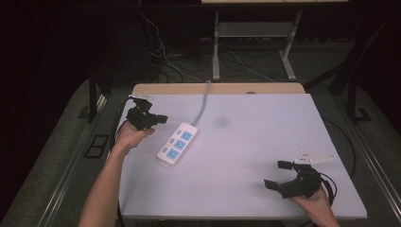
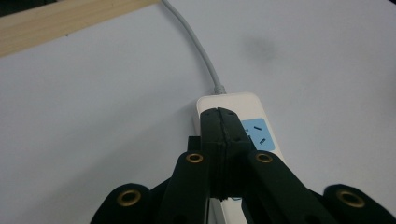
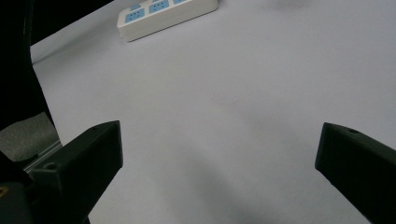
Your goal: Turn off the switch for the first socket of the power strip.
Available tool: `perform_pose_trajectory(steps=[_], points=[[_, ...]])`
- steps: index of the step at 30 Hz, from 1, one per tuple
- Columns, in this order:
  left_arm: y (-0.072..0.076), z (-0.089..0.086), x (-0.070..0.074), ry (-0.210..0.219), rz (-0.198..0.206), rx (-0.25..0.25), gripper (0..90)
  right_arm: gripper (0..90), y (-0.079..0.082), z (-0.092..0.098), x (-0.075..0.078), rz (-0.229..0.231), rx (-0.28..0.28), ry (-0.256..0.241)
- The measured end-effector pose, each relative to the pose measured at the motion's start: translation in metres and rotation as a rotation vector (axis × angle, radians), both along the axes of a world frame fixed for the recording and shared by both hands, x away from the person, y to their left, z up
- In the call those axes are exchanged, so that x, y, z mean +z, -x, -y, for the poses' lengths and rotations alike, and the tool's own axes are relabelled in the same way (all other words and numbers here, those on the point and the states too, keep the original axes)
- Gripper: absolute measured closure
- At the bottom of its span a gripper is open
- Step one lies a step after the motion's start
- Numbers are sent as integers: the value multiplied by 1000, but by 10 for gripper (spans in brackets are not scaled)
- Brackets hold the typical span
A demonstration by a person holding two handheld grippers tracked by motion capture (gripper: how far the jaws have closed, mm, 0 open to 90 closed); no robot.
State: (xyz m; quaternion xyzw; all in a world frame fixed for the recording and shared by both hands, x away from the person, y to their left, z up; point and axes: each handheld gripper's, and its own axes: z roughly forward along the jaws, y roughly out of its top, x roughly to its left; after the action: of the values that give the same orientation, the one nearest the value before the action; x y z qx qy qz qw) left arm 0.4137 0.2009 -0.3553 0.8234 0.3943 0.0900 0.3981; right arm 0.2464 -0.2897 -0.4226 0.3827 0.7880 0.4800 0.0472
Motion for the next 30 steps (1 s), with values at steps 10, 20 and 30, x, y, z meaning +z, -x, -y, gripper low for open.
perform_pose_trajectory(steps=[10, 20, 30], points=[[29, -18, 13, 63, 65, 39, 730, 6, 1, -1, 0, -1, 0, -1], [53, -31, 24, 149, 93, 49, 304, 6, 0, -1, 0, -3, -1, 1], [79, -31, 21, 204, 120, 87, 0, 6, 0, -1, 0, -1, -2, 1]])
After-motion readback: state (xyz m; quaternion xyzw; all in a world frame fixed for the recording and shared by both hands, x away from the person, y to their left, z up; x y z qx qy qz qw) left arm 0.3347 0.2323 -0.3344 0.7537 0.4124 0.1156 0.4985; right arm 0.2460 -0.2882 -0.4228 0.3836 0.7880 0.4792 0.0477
